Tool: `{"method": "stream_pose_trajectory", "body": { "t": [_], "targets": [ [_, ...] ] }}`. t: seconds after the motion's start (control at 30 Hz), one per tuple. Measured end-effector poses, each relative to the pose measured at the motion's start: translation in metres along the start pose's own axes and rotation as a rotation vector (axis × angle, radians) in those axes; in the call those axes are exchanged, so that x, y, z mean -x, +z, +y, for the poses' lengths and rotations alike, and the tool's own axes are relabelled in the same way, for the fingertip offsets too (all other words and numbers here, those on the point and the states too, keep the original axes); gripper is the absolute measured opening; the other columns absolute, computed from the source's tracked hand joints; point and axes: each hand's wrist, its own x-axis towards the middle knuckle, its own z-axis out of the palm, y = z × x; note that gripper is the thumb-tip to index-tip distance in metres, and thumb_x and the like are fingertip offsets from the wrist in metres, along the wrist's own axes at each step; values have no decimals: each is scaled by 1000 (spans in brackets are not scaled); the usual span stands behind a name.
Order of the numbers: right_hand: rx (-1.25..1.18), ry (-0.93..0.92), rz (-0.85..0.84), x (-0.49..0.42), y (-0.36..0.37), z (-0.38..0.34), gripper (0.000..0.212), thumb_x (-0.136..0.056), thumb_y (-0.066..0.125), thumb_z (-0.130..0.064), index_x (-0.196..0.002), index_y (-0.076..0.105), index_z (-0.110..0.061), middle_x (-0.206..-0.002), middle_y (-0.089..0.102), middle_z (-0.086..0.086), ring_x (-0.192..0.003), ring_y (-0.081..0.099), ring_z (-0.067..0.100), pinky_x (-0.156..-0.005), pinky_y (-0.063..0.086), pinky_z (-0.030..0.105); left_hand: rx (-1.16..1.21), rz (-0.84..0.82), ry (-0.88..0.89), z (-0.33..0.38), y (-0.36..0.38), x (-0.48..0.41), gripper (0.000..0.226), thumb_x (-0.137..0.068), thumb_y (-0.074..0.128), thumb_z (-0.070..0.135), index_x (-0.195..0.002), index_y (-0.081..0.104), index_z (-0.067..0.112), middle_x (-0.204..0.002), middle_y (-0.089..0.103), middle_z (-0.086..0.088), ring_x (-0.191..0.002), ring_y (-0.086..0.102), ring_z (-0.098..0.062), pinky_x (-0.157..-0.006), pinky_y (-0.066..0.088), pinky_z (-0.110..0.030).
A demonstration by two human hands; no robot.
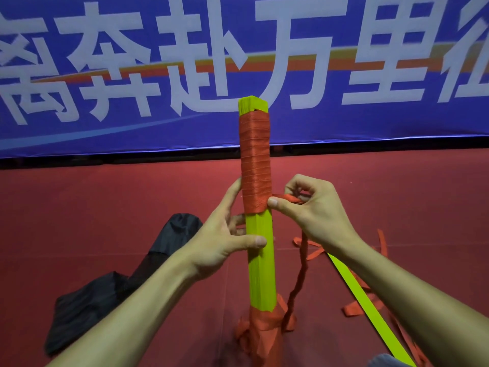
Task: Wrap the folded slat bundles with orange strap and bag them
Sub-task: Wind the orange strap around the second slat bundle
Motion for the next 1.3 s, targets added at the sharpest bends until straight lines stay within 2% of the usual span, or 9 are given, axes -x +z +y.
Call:
{"method": "stream_pose_trajectory", "body": {
  "t": [0.1,0.2,0.3,0.4,0.63,0.83,1.03,1.2,1.3],
  "targets": [
    [-24,2,-26,1,0,-1,36,-75,83,-26,-63,50,-18,-51,43,-13,-52,36,5,-53,33,27,64,-13,-2,-3,3,1,95,-66,86,12,-128,43,70,-120,67,-13,-106,69,-41,-79,50,-51],
    [-25,1,-77,0,-1,-2,32,-79,81,-24,-65,53,-18,-53,46,-14,-53,38,4,-54,34,22,61,41,35,-5,4,1,94,-72,82,6,-126,43,71,-107,71,-5,-98,72,-40,-85,40,-53],
    [-77,18,-143,1,-6,-4,16,-85,74,-16,-74,64,-8,-61,59,-5,-57,51,6,-59,43,24,65,88,56,-3,4,1,94,-74,80,2,-125,44,72,-107,71,-3,-95,73,-39,-83,42,-57],
    [-135,44,-201,1,-12,-6,2,-85,71,-5,-83,71,-5,-70,69,1,-65,63,6,-66,50,22,66,122,50,-3,1,1,93,-72,77,3,-133,39,63,-108,72,-3,-94,73,-38,-75,58,-46],
    [42,-16,-161,-2,-11,-4,23,-72,83,-4,-74,66,-19,-69,69,-7,-67,67,6,-68,53,21,73,136,37,-7,-4,0,92,-71,74,2,-132,38,61,-110,71,-7,-94,72,-41,-74,61,-45],
    [242,-126,-80,-3,-15,5,17,-71,86,-14,-82,74,-20,-65,60,-15,-68,60,11,-63,45,13,62,123,38,-9,-7,1,93,-71,75,2,-132,41,63,-108,71,-8,-94,72,-42,-73,60,-45],
    [355,-178,-40,-5,-17,13,30,-74,83,-17,-66,53,-18,-63,54,-10,-66,53,14,-57,42,26,54,134,46,-6,-7,2,92,-71,74,0,-131,41,62,-109,72,-6,-94,72,-42,-78,60,-50],
    [206,-120,-85,-2,-16,11,42,-78,76,-11,-57,45,-29,-67,66,-5,-63,58,5,-59,49,32,48,132,40,-7,-7,3,93,-71,74,1,-132,40,62,-108,71,-5,-94,72,-42,-76,60,-47],
    [-15,-5,-124,-1,-16,10,42,-74,76,2,-57,45,-19,-69,68,-1,-62,58,9,-61,50,33,48,131,29,-7,-7,3,93,-70,75,0,-133,40,61,-107,71,-6,-94,72,-42,-74,59,-44]
  ]
}}
